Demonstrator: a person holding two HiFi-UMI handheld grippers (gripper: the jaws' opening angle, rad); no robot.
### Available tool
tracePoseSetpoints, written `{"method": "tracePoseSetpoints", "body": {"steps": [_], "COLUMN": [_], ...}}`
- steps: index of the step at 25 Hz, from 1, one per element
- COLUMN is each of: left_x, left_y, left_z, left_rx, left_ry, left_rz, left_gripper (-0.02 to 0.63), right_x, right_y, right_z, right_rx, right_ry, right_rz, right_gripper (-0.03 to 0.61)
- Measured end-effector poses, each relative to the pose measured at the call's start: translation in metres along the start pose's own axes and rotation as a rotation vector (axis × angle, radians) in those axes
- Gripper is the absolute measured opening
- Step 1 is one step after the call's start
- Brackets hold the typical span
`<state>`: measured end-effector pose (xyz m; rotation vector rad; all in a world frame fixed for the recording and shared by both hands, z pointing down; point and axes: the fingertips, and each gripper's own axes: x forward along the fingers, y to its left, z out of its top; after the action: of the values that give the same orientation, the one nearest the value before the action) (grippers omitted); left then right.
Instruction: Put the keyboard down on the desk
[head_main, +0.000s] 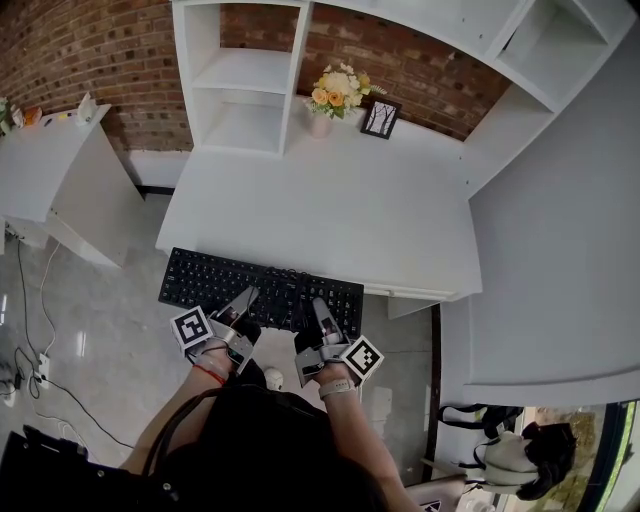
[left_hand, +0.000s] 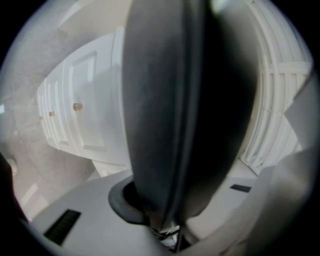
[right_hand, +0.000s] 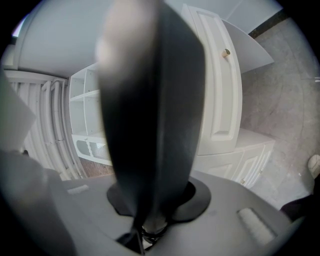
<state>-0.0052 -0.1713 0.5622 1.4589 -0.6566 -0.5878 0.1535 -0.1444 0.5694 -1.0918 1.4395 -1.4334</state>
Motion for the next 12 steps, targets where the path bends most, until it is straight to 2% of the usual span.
{"method": "tracePoseSetpoints", "body": {"steps": [6, 12], "left_x": [0.000, 0.012], "left_y": [0.004, 0.009], "left_z": [0.006, 0.011], "left_rx": [-0.004, -0.003], "left_ry": [-0.005, 0.009], "left_rz": [0.013, 0.033], "left_gripper": [0.046, 0.046], "right_x": [0.005, 0.014], "right_y": [-0.010, -0.012], "right_z": [-0.001, 0.003], "right_rx": [-0.005, 0.041], "right_ry": [0.007, -0.009], "right_rz": [-0.027, -0.018], "right_gripper": [0.077, 0.077]}}
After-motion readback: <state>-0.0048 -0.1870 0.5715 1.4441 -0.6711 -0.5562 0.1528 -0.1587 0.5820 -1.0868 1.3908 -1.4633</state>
